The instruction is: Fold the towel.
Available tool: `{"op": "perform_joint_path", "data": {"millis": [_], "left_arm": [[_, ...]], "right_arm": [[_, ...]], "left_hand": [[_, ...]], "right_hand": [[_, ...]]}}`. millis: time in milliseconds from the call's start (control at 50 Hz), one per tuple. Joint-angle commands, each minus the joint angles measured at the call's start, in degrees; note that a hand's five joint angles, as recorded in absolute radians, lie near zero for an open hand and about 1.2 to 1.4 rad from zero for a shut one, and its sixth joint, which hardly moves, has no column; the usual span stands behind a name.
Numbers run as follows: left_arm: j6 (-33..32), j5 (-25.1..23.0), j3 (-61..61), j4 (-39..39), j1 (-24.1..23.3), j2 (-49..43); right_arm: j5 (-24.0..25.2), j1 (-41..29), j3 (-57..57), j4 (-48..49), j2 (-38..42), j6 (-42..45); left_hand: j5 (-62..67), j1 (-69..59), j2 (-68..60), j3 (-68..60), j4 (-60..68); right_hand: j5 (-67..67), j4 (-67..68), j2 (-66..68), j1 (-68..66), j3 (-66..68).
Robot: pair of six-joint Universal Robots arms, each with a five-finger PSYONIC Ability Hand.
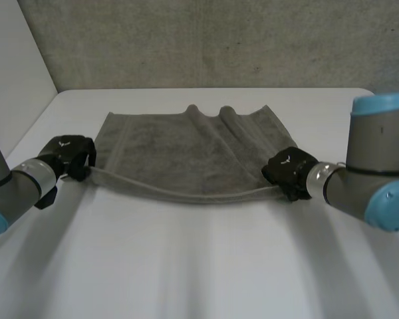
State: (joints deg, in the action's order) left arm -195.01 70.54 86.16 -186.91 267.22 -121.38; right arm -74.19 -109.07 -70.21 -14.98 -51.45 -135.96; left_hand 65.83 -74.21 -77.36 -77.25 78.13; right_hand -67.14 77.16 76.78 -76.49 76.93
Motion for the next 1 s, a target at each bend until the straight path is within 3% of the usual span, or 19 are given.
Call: {"op": "perform_joint_path", "data": {"millis": [20, 40, 60, 100, 140, 260, 620, 880, 940, 1000], "left_arm": [[-1.96, 0.65, 1.12, -1.44, 0.32, 1.14], [-1.61, 0.74, 1.12, -1.79, 0.41, 1.14], [-1.61, 0.74, 1.12, -1.79, 0.41, 1.14], [0.32, 1.0, 1.12, -2.67, 0.41, 1.14], [1.63, 1.0, 1.21, -2.93, 0.41, 1.23], [5.68, 1.0, 1.38, -3.03, 0.5, 1.67], [6.13, 0.92, 2.43, -3.11, 0.5, 1.76], [6.13, 1.0, 2.61, -3.55, 0.41, 1.76], [6.13, 1.09, 2.53, -3.55, 0.5, 1.84], [6.13, 1.09, 2.52, -3.55, 0.58, 1.85]], "right_arm": [[-4.12, 0.0, -10.56, 12.25, -3.83, -1.86], [-6.12, -0.09, -12.39, 14.51, -4.61, -3.07], [-6.14, -0.09, -12.41, 14.54, -4.62, -3.09], [-9.64, -0.09, -15.29, 18.39, -5.93, -6.06], [-10.96, -0.09, -16.35, 19.8, -6.46, -7.47], [-12.99, 0.17, -19.61, 23.41, -8.83, -11.34], [-13.35, 1.49, -22.16, 26.23, -9.37, -20.21], [-13.08, 2.72, -21.64, 26.84, -5.94, -26.29], [-13.08, 2.72, -21.28, 27.46, -4.71, -26.9], [-13.08, 2.89, -21.11, 28.77, -4.44, -27.78]], "left_hand": [[4.17, -5.79, -2.64, -2.75, 1.87], [4.17, -5.79, -2.64, -2.75, 1.87], [4.17, -5.79, -2.64, -2.75, 1.87], [4.17, -5.79, -2.64, -2.75, 1.87], [4.17, -5.79, -2.64, -2.75, 1.87], [4.17, -5.79, -2.64, -2.75, 1.87], [4.17, -5.79, -2.64, -2.75, 1.87], [4.17, -5.79, -2.64, -2.75, 1.87], [4.17, -5.79, -2.64, -2.75, 1.87], [4.17, -5.79, -2.64, -2.75, 1.87]], "right_hand": [[7.0, -7.03, -6.65, 6.35, -6.8], [15.66, -15.69, -15.31, 15.01, -15.46], [15.75, -15.77, -15.39, 15.1, -15.54], [32.66, -32.68, -32.3, 32.01, -32.46], [36.74, -36.76, -36.38, 36.09, -36.53], [39.64, -39.66, -39.28, 38.99, -39.43], [45.01, -45.04, -44.66, 44.36, -44.81], [32.74, -32.76, -32.38, 32.09, -32.54], [24.33, -24.35, -23.97, 23.68, -24.13], [4.41, -4.44, -4.06, 3.76, -4.21]]}}
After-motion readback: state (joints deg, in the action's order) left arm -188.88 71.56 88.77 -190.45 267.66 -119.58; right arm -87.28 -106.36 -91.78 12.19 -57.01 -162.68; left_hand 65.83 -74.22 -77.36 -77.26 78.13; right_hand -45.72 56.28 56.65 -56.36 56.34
